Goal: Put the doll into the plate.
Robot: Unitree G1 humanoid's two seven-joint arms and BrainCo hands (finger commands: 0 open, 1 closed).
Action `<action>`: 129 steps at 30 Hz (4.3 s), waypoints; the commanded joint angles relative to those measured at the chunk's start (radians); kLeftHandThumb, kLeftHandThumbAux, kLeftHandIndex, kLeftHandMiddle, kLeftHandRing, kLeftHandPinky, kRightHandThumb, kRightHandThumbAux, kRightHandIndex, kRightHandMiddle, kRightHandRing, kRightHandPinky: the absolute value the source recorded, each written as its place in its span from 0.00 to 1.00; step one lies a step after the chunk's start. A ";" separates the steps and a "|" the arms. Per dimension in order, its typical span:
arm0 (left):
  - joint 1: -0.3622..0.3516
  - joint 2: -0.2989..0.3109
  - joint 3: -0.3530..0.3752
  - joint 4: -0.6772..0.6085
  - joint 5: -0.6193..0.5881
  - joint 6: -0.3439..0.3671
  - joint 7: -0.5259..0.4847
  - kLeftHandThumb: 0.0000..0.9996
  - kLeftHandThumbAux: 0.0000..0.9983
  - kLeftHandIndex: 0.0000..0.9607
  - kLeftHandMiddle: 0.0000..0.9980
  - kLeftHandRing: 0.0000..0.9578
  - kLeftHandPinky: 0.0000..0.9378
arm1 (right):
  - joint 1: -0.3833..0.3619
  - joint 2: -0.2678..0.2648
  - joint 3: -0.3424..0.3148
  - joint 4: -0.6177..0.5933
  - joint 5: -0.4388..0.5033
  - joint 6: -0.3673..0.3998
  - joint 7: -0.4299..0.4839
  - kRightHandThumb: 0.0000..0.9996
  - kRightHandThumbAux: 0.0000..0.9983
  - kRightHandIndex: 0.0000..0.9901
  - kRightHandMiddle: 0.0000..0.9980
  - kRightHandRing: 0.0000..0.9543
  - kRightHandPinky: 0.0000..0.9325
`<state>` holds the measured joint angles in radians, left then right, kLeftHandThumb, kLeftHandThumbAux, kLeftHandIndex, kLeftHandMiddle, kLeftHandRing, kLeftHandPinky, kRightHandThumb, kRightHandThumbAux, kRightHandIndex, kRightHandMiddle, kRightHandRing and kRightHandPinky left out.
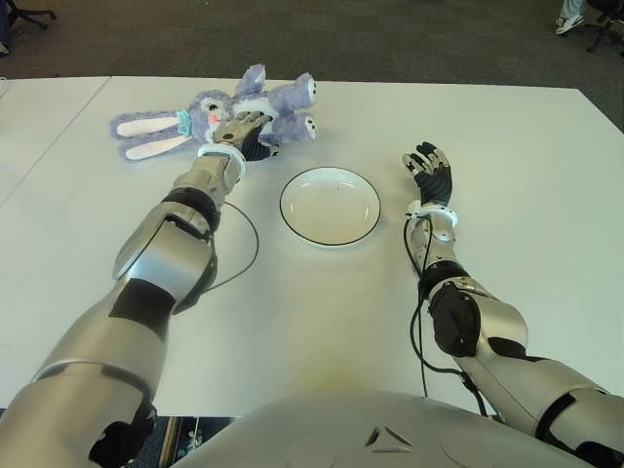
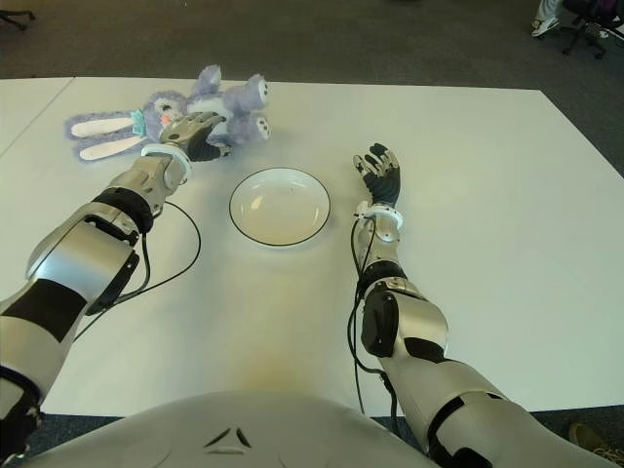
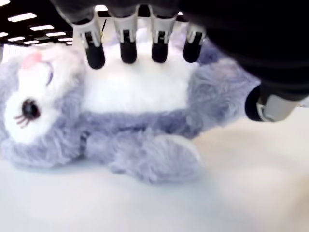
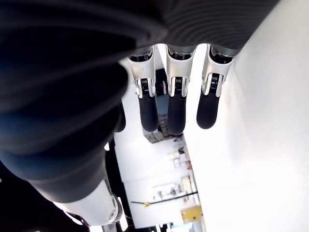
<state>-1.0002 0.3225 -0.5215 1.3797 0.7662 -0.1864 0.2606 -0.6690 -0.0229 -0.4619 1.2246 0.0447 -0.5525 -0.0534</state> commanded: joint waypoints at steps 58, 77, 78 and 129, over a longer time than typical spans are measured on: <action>0.257 0.007 0.008 -0.007 -0.019 -0.126 0.027 0.37 0.44 0.00 0.00 0.07 0.15 | 0.233 0.060 -0.003 0.137 0.019 0.150 -0.007 0.29 0.90 0.18 0.19 0.19 0.22; 0.396 0.097 -0.002 -0.066 -0.027 -0.290 0.060 0.34 0.41 0.00 0.00 0.05 0.12 | 0.230 0.067 0.004 0.137 0.014 0.139 -0.020 0.31 0.89 0.19 0.20 0.20 0.24; 0.402 0.102 -0.003 -0.072 -0.028 -0.300 0.061 0.34 0.41 0.00 0.00 0.06 0.13 | 0.230 0.067 0.003 0.136 0.016 0.138 -0.018 0.31 0.89 0.19 0.20 0.20 0.24; 0.963 0.411 0.150 -0.786 -0.153 -0.519 0.091 0.28 0.34 0.00 0.01 0.00 0.00 | 0.232 0.071 0.001 0.136 0.018 0.134 -0.016 0.30 0.89 0.17 0.20 0.20 0.23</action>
<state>-0.1989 0.7386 -0.3681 0.6604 0.6058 -0.7397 0.3866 -0.6649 -0.0199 -0.4486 1.2245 0.0423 -0.5525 -0.0545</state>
